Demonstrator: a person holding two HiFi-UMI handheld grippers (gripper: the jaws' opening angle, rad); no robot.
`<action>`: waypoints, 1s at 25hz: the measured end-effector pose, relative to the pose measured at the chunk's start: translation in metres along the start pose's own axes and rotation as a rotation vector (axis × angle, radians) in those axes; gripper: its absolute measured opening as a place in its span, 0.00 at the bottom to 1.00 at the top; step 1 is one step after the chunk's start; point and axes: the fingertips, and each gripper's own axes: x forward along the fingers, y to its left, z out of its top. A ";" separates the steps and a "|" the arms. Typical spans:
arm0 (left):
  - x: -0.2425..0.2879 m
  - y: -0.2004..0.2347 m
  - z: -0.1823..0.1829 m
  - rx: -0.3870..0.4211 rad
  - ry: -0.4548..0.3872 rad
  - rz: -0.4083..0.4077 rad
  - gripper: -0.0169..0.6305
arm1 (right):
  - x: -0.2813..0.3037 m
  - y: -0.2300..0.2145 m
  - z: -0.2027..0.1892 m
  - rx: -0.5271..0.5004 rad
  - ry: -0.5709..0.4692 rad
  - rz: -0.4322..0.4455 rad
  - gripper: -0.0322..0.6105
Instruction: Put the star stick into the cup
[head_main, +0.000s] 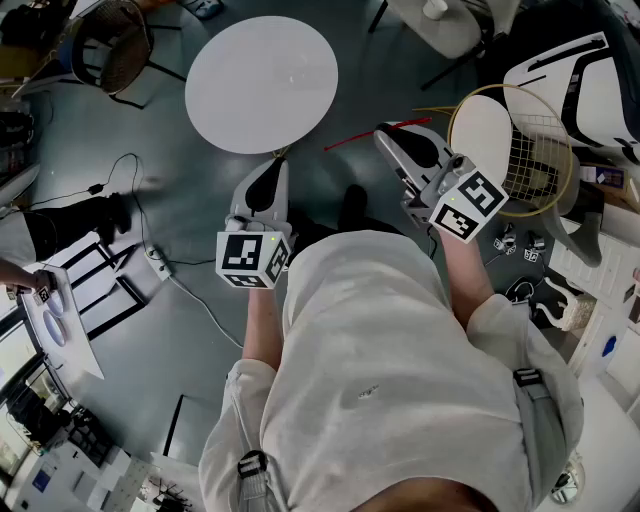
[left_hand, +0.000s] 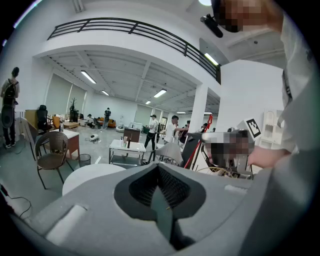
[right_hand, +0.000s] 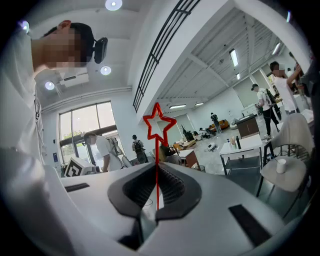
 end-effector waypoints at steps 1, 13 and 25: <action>-0.002 -0.001 0.000 0.000 -0.001 0.000 0.04 | -0.001 0.001 0.000 -0.001 0.001 0.000 0.08; -0.006 -0.004 0.003 0.012 -0.002 0.011 0.04 | -0.006 -0.001 0.000 -0.003 0.000 -0.017 0.08; -0.007 -0.011 0.000 -0.005 0.003 0.084 0.04 | -0.020 -0.017 -0.005 0.014 0.032 -0.005 0.08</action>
